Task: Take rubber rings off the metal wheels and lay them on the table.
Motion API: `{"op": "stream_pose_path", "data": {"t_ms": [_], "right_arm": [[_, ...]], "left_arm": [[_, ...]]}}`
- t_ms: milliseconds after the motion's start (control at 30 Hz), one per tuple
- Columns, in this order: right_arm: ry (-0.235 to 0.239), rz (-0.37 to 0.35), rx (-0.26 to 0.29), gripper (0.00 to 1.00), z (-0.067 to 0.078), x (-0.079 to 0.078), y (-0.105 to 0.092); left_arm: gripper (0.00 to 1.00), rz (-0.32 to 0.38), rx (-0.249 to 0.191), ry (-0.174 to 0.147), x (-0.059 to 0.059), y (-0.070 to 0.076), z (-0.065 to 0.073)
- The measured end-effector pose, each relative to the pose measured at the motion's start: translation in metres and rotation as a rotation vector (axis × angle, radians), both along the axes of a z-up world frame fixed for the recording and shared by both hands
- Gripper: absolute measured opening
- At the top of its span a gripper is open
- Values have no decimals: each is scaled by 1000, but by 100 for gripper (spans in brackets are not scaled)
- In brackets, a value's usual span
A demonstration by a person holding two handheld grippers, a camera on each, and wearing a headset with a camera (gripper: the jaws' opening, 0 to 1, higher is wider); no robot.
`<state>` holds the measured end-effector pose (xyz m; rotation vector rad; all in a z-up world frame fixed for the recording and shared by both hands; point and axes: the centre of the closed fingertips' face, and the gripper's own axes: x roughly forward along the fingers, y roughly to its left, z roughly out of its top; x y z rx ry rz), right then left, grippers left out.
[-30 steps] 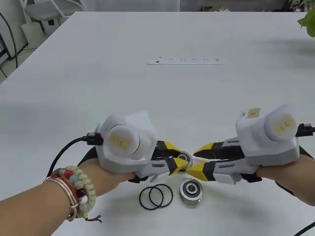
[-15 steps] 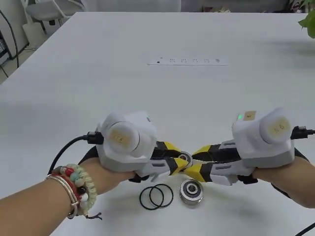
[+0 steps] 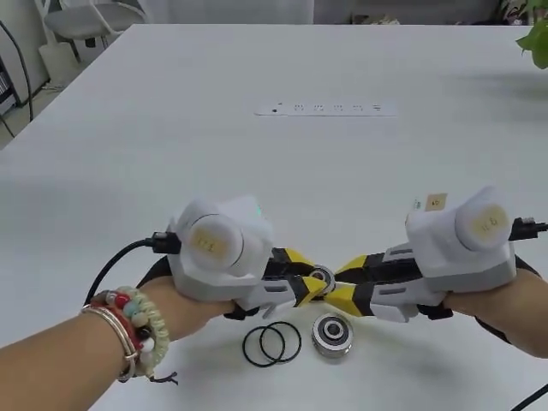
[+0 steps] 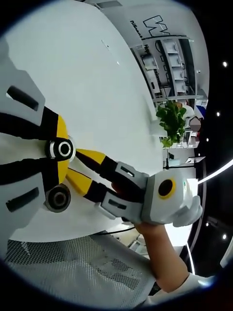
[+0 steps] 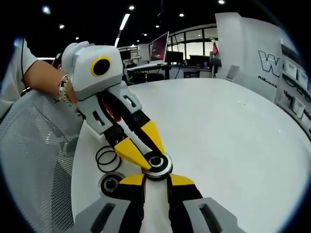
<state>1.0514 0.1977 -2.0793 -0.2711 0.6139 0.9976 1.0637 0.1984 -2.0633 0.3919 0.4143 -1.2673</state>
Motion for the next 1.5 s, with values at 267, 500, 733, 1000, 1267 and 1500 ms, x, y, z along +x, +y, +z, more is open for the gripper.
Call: {"op": "stream_pose_path", "data": {"t_ms": [267,500,733,1000,1267,1500], "right_arm": [[11,-28,16,22,0,2,3],[-16,-6,-29,24,-4,3,6],[-6,-1,-14,21,-2,3,3],[15,-3,-11,20,-1,1,0],[23,4,-21,16,-1,-1,-2],[34,1,-25,14,-1,-2,-3]], "left_arm": [[8,0,-1,0,0,0,0],[8,-5,-2,-3,-1,-1,0],[8,-17,12,-18,-1,-1,0],[8,-19,12,-14,-2,-1,0],[8,-17,11,-10,-2,-1,0],[8,-12,9,-3,-1,-1,0]]}}
